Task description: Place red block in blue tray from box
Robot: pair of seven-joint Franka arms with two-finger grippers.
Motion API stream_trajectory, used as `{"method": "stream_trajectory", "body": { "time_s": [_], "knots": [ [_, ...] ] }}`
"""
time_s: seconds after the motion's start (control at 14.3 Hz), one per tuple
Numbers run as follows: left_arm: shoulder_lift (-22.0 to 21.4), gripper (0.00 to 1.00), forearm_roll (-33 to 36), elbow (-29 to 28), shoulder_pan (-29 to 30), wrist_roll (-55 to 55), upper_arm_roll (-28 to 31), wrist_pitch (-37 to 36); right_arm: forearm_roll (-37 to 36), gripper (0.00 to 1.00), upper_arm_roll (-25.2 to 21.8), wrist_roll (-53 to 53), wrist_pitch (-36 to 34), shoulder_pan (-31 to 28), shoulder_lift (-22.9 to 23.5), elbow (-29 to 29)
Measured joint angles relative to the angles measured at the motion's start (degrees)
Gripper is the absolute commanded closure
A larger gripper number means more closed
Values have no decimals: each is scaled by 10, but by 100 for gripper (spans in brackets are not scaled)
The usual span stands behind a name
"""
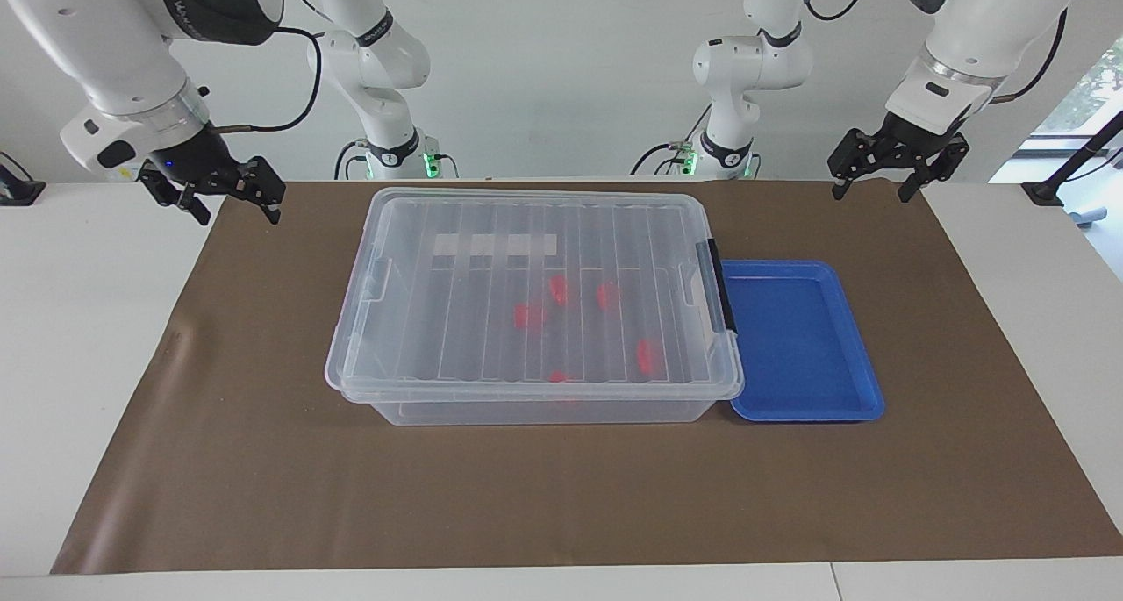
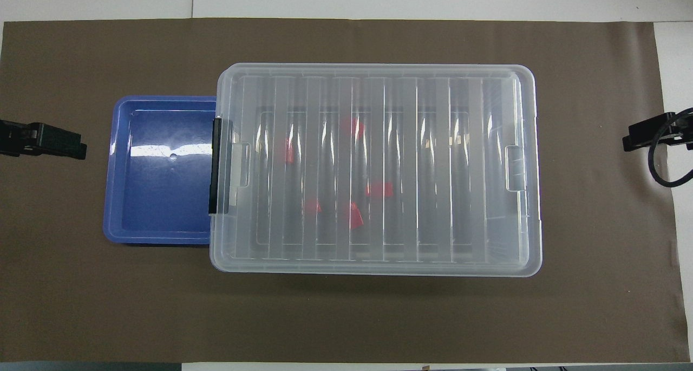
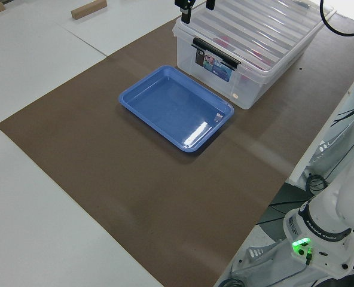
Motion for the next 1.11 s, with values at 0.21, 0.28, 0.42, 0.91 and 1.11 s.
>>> {"method": "stream_trajectory", "body": {
  "time_s": [0.21, 0.28, 0.42, 0.91, 1.11],
  "knots": [
    [0, 0, 0, 0, 1, 0, 2, -1, 0, 0, 0, 0, 0, 0, 0, 0],
    [0, 0, 0, 0, 5, 0, 2, -2, 0, 0, 0, 0, 0, 0, 0, 0],
    [0, 0, 0, 0, 13, 1, 2, -4, 0, 0, 0, 0, 0, 0, 0, 0],
    [0, 0, 0, 0, 15, 2, 2, -5, 0, 0, 1, 2, 14, 0, 0, -2],
    [0, 0, 0, -1, 15, 2, 2, -5, 0, 0, 28, 59, 43, 0, 4, -15]
  ]
}}
